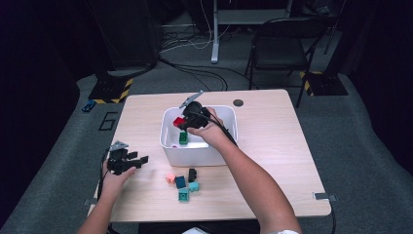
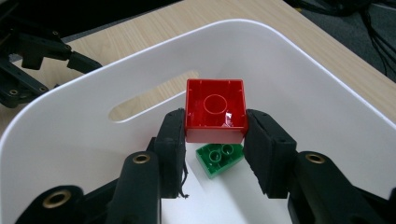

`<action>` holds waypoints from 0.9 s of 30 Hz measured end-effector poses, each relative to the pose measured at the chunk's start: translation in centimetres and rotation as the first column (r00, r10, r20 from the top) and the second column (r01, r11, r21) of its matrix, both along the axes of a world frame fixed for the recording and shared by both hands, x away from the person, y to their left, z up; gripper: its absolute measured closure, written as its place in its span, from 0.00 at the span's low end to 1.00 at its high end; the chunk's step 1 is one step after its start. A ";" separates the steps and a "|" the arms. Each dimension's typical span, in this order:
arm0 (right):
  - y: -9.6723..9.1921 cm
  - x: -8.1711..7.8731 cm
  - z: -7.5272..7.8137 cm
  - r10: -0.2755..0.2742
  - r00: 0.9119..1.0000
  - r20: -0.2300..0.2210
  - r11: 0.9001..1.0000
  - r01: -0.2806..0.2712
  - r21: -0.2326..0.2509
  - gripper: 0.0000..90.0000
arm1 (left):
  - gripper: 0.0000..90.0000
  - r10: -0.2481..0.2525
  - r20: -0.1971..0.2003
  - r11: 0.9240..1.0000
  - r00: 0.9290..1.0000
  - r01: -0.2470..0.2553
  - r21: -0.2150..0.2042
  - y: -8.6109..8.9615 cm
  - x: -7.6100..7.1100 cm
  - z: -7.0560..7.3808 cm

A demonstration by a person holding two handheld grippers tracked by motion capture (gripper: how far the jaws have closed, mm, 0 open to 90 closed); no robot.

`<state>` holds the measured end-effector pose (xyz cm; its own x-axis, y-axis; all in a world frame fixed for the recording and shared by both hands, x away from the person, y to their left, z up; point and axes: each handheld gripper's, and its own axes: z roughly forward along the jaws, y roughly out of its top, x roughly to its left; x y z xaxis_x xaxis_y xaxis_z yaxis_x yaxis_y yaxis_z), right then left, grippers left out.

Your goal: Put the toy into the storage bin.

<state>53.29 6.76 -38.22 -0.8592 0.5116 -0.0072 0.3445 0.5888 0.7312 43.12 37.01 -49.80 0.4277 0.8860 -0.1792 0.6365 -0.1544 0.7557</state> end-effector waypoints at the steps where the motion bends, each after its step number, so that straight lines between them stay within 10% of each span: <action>1: 0.0 0.1 -0.2 0.001 1.000 -0.004 1.000 -0.001 -0.003 0.65 | 0.42 0.000 0.000 1.000 1.000 0.000 0.000 0.0 0.0 0.0; 27: 0.1 0.1 0.1 -0.010 1.000 -0.022 0.998 0.009 -0.055 0.60 | 0.42 -0.004 -0.007 1.000 1.000 0.004 0.004 0.1 0.0 0.0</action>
<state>53.42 6.87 -38.14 -0.8544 0.5194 -0.0162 0.3665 0.6244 0.6898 43.12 37.11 -49.79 0.4295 0.8852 -0.1788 0.6412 -0.1595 0.7506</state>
